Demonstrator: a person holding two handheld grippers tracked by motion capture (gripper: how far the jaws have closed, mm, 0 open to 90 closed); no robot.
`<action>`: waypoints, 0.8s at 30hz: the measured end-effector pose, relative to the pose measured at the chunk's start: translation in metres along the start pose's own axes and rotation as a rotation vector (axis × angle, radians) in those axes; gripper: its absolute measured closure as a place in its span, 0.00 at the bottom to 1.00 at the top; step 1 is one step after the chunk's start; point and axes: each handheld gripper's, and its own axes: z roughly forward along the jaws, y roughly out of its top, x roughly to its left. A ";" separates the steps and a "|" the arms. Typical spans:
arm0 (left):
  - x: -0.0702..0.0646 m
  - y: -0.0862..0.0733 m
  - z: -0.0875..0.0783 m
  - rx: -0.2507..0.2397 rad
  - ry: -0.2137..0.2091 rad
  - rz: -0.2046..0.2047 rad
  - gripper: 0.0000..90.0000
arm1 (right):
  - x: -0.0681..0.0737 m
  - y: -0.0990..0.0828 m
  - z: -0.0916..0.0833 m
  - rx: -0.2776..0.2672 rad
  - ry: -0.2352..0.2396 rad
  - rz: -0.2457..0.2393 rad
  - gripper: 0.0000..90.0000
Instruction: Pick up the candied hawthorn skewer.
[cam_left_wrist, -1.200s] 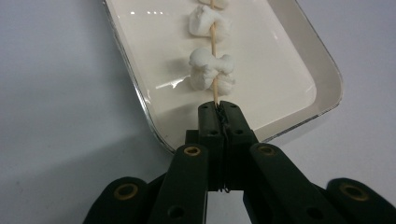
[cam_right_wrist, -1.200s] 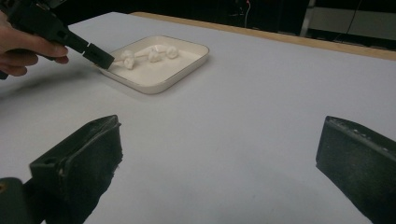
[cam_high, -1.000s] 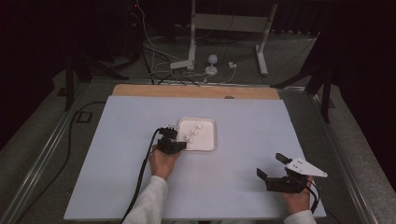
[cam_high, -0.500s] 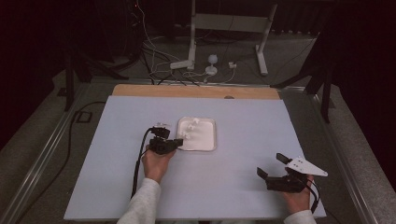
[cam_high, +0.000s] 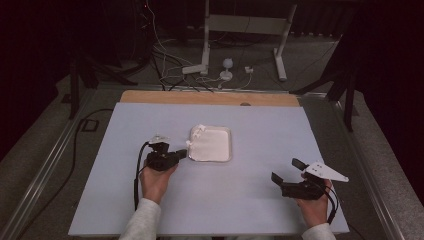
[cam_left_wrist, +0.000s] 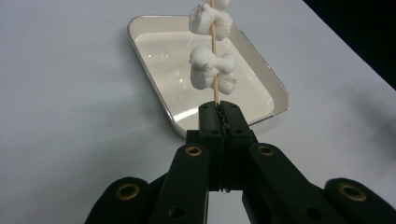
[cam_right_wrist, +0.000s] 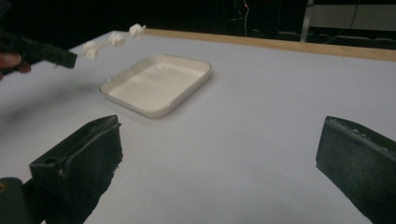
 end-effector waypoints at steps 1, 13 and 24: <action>0.001 -0.001 -0.003 -0.007 0.000 0.003 1.00 | 0.000 0.003 0.001 -0.004 0.010 0.010 0.00; -0.003 -0.006 -0.015 -0.050 -0.035 0.021 1.00 | 0.013 0.038 0.026 0.003 0.038 -0.008 0.00; -0.005 -0.005 -0.020 -0.080 -0.063 0.037 1.00 | 0.020 0.079 0.059 0.000 0.063 0.019 0.00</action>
